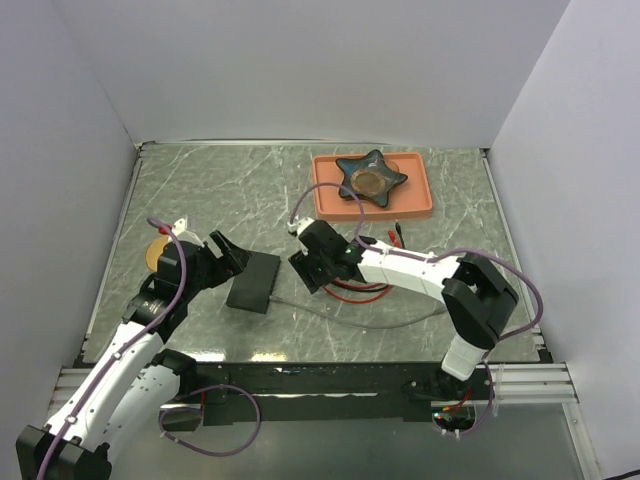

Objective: Insert the plug into the switch port

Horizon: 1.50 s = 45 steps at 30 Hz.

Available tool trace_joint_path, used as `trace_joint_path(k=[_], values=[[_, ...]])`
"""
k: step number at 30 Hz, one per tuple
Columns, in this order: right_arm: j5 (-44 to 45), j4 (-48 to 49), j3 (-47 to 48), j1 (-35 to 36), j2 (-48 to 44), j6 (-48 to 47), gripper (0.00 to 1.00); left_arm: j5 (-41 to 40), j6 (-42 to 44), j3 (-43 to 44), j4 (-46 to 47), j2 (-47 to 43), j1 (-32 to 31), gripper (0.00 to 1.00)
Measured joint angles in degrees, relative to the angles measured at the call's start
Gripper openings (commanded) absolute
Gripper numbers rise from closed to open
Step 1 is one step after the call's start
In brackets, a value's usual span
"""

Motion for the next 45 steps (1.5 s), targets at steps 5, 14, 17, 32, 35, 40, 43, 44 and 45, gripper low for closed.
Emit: trace_joint_path(k=[5, 14, 17, 32, 35, 40, 43, 44, 45], values=[[1.75, -0.66, 6.21, -0.98, 3.37, 1.22, 0.66, 0.00, 0.11, 0.00, -0.02, -0.42, 0.00, 0.89], [4.81, -1.16, 10.75, -2.51, 9.86, 4.37, 0.54, 0.02, 0.09, 0.02, -0.76, -1.36, 0.00, 0.89], [5.18, -2.08, 10.86, -2.51, 11.93, 5.05, 0.43, 0.02, 0.07, 0.02, -1.73, -1.81, 0.00, 0.89], [5.38, -4.81, 13.68, -2.51, 16.50, 5.77, 0.00, -0.52, 0.07, 0.02, -2.58, -3.54, 0.00, 0.88], [3.28, -3.41, 11.28, -2.51, 13.99, 4.83, 0.00, -0.02, 0.07, 0.02, -2.08, -3.50, 0.00, 0.87], [-2.45, 0.24, 3.89, -2.40, 4.37, 2.75, 0.00, 2.34, 0.00, -0.57, 1.22, -2.51, 0.00, 0.86], [-5.73, 2.82, 0.50, -1.57, -1.44, 1.27, 0.00, 3.89, -0.17, -1.33, 3.04, -1.46, 0.00, 0.86], [-6.71, 3.58, -0.20, -1.07, -2.86, 0.90, 0.00, 4.48, -0.26, -1.60, 3.65, -1.09, 0.00, 0.85], [-7.89, 4.35, -0.76, -0.46, -4.11, 0.48, 0.00, 5.09, -0.44, -1.86, 4.22, -0.76, 0.00, 0.85]])
